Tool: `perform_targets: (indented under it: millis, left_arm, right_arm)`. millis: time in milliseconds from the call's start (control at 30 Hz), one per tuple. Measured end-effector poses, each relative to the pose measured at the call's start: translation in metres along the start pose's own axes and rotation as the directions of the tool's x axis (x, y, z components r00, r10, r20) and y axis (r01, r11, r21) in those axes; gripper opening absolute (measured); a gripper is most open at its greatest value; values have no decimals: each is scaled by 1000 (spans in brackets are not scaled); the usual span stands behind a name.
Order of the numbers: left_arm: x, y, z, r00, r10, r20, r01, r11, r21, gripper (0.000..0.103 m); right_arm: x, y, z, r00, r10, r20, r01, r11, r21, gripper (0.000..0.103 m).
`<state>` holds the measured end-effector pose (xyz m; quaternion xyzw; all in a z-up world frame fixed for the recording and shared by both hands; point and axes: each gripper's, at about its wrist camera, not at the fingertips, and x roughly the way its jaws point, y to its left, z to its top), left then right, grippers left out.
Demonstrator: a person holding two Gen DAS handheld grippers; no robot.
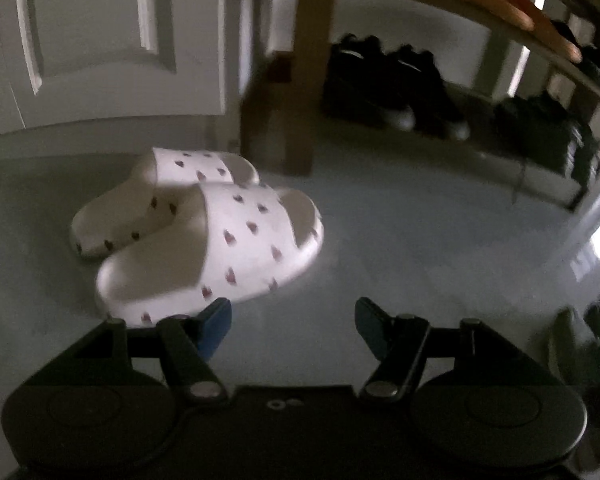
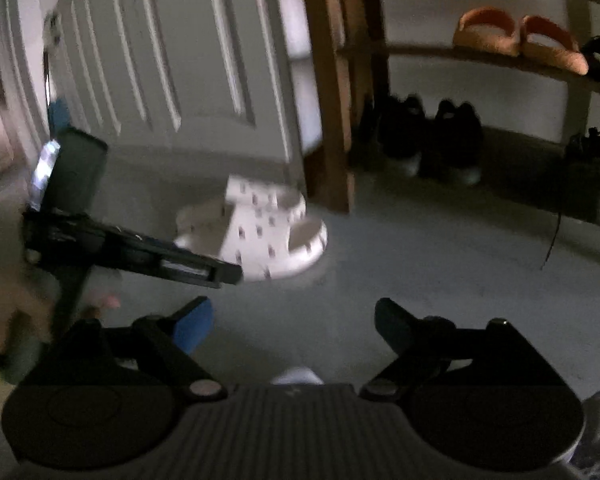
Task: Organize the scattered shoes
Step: 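Move the left gripper to the heart-print slides and grasp one by its strap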
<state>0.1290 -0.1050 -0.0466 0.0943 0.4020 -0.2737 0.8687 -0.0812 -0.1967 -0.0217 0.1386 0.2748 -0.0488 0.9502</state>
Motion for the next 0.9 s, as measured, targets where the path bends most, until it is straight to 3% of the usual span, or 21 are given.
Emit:
perform_targets:
  millis: [133, 333, 433, 467, 567, 667, 700, 833, 900]
  left_arm:
    - [27, 14, 13, 998, 62, -21, -62, 998, -1, 68]
    - [64, 41, 32, 996, -37, -76, 31, 997, -70, 68]
    - [70, 40, 39, 997, -43, -67, 40, 998, -50, 68]
    - [71, 37, 41, 998, -30, -61, 29, 999, -30, 68]
    - [77, 30, 43, 998, -13, -59, 13, 1000, 4, 68]
    - [88, 25, 43, 997, 0, -72, 2, 1000, 29, 68]
    - [91, 24, 44, 997, 3, -75, 0, 999, 32, 68]
    - [98, 18, 44, 997, 26, -68, -23, 999, 48, 68]
    - [100, 15, 44, 997, 40, -65, -36, 997, 64, 68]
  right_arm:
    - [5, 8, -2, 998, -29, 62, 25, 998, 52, 98]
    - [13, 21, -5, 986, -77, 151, 57, 990, 131, 98]
    - [16, 27, -7, 976, -103, 193, 70, 983, 172, 98]
    - [20, 26, -7, 979, -111, 173, 79, 980, 181, 98]
    - [48, 23, 6, 972, -234, 34, 224, 959, 175, 98]
    - [70, 16, 16, 937, -343, -59, 348, 932, 103, 98]
    - [85, 13, 23, 915, -381, -133, 390, 920, 48, 98]
    - [118, -3, 38, 866, -400, -299, 415, 910, -16, 98]
    - [125, -12, 43, 856, -413, -311, 434, 901, -2, 98]
